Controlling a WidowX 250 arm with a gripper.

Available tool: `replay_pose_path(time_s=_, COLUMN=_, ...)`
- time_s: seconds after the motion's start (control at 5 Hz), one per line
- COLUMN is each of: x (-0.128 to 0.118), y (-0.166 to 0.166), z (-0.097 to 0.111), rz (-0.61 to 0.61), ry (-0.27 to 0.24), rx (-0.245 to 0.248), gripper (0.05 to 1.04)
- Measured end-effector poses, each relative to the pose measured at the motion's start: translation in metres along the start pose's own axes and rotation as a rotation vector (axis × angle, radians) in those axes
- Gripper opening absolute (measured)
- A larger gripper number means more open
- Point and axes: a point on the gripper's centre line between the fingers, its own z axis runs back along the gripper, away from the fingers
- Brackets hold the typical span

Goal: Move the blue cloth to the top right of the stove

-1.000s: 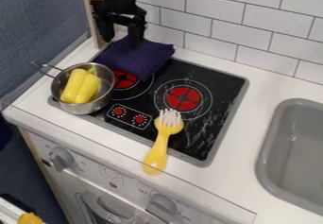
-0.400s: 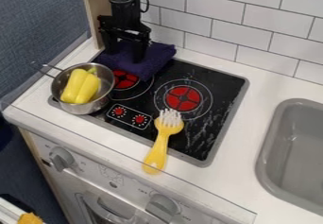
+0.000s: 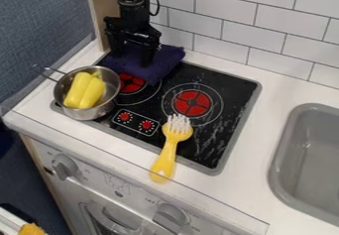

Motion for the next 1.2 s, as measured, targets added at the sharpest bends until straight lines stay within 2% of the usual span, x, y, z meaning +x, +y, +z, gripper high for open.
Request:
replay_pose_path(time_s=0.4, x=-0.014, y=-0.084, z=0.004, rz=-0.094, ry=0.042, rx=-0.077, gripper=0.999)
replay_pose_path(time_s=0.6, x=-0.009, y=-0.130, z=0.007, rz=-0.128, ry=0.063, rx=-0.078, gripper=0.999)
replay_pose_path(time_s=0.8, x=-0.002, y=-0.157, z=0.006, rz=-0.096, ry=0.089, rx=-0.053, gripper=0.999)
replay_pose_path(time_s=1.0, x=0.000, y=-0.171, z=0.006, rz=-0.085, ry=0.100, rx=-0.042, gripper=0.999)
replay_pose_path(time_s=1.2, x=-0.005, y=-0.169, z=0.006, rz=-0.073, ry=0.093, rx=-0.022, gripper=0.999)
